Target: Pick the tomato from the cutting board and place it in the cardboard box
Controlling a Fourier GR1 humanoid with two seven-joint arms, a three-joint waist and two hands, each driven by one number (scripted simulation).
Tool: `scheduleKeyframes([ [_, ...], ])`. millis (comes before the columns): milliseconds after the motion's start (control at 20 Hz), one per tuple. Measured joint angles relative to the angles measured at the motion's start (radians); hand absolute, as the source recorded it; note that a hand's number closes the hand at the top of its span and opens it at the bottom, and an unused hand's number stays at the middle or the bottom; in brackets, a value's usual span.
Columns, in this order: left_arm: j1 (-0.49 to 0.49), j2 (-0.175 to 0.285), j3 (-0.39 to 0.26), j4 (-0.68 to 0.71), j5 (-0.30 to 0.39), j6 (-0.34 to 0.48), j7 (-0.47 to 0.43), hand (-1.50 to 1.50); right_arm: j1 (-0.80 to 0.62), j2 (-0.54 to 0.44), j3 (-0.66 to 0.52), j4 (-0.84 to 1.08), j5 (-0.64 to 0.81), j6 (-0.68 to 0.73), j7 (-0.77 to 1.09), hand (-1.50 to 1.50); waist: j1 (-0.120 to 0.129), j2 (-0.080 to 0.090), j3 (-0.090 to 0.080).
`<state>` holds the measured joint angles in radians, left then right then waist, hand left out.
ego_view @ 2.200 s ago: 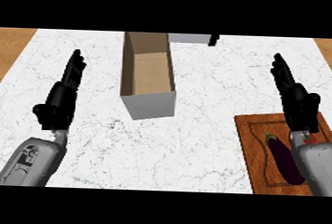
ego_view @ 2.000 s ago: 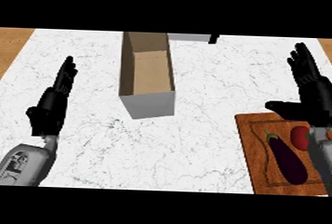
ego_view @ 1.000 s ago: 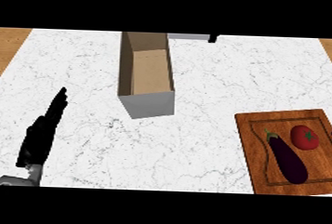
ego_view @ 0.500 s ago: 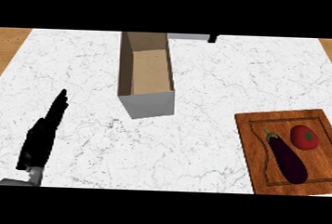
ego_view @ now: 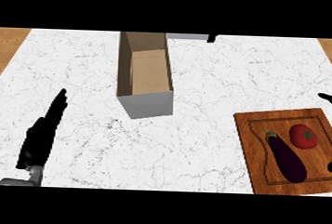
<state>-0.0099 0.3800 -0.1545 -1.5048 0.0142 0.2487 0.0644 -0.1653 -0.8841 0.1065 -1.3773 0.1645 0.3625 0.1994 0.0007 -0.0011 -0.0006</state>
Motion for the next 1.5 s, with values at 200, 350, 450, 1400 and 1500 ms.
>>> scheduleKeyframes([
  [200,-0.006,-0.016,0.016,-0.014,-0.019,-0.017,0.019,0.00,-0.005,0.042,-0.016,0.006,0.058,0.016,0.033,-1.50,0.001,0.000,0.000],
  [350,0.003,-0.031,0.033,0.001,-0.032,-0.030,0.000,0.00,0.011,0.062,-0.033,-0.011,0.093,0.042,0.057,-1.50,0.000,0.001,0.000],
  [450,-0.004,-0.028,0.055,0.003,-0.033,-0.052,0.003,0.00,0.023,0.078,-0.047,-0.012,0.122,0.052,0.057,-1.50,0.000,0.001,0.000],
  [1400,0.016,-0.119,0.133,-0.006,-0.127,-0.123,-0.008,0.00,0.005,0.268,-0.144,0.087,0.368,0.061,-0.031,-1.50,0.001,0.001,0.001],
  [1500,0.003,-0.126,0.144,0.012,-0.134,-0.134,-0.013,0.00,0.015,0.283,-0.155,0.091,0.389,0.056,-0.046,-1.50,0.000,0.001,0.000],
])
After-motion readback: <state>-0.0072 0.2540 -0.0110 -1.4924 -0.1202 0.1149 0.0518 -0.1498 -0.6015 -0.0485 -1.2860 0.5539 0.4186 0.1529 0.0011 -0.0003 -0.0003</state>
